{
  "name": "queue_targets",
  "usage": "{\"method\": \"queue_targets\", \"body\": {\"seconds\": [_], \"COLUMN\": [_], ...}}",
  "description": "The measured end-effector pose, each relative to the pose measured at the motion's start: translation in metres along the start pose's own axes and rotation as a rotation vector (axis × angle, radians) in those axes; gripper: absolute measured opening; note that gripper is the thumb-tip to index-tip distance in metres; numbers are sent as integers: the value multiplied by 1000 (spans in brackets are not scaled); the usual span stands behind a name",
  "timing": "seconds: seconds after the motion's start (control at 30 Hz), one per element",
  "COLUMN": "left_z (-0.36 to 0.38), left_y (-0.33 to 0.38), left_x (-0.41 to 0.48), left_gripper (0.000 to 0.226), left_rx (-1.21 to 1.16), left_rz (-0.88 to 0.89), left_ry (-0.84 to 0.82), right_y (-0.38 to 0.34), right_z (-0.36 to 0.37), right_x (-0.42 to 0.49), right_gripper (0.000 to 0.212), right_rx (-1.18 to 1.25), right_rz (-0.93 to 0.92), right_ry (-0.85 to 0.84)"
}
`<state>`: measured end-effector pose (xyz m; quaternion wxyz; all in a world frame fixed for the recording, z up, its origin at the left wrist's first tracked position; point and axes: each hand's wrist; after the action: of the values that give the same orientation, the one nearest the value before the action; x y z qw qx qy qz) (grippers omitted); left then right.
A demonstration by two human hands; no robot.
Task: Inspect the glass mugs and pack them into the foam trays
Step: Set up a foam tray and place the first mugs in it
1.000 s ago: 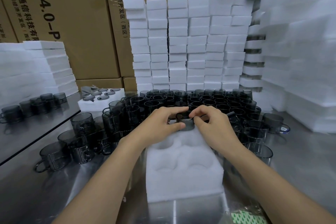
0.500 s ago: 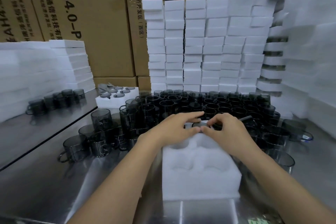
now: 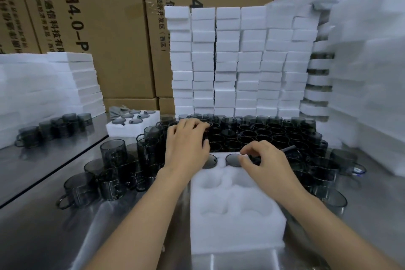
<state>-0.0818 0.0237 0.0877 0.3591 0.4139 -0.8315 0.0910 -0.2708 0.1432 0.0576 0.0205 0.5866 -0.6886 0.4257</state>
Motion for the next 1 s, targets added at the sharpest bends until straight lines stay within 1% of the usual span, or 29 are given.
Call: {"method": "queue_targets", "body": {"seconds": [0.07, 0.13, 0.3, 0.37, 0.43, 0.47, 0.53, 0.57, 0.6, 0.67, 0.73, 0.87, 0.93, 1.0], "left_z": [5, 8, 9, 6, -1, -5, -13, -18, -22, -27, -28, -30, -33, -36], "left_y": [-6, -10, -12, -8, -2, 2, 8, 11, 14, 17, 18, 16, 16, 16], "left_x": [0, 1, 1, 2, 4, 6, 9, 9, 9, 8, 8, 10, 11, 12], "left_gripper": [41, 35, 22, 19, 15, 13, 12, 12, 12, 11, 10, 16, 20, 27], "left_rx": [85, 110, 84, 24, -159, -322, -743, -911, -1025, -1155, -1214, -1341, -1514, -1736], "left_rz": [-60, -99, -133, -148, -187, -210, -266, -298, -324, -352, -361, -410, -444, -492], "left_ry": [-5, -7, -15, -12, -6, -15, -46, -54, -57, -68, -85, -113, -169, -254], "right_y": [0, 1, 0, -1, -1, -1, -1, -2, -3, -3, -4, -5, -5, -4], "right_z": [0, -1, -1, -1, -2, -2, -3, -4, -4, -4, -5, -4, -4, -4], "right_x": [0, -1, -2, -2, -2, -2, -2, -3, -3, -4, -4, -4, -4, -4], "right_gripper": [3, 4, 8, 8, 7, 7, 7, 8, 9, 9, 9, 7, 7, 7], "right_rx": [6, 17, 7, 9, 10, 9, 8, 12, 17, 23, 23, 27, 21, 17], "right_rz": [0, -1, -4, -10, -25, -30, -40, -46, -51, -59, -61, -59, -61, -62], "right_ry": [-10, -5, -12, -12, -2, 4, 19, 24, 27, 30, 29, 27, 26, 27]}}
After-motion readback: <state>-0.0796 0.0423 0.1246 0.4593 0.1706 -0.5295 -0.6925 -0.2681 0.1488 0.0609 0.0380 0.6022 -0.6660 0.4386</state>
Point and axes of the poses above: each hand's wrist, its own x-axis towards the middle knuckle, its own z-axis out of the palm, y = z × x
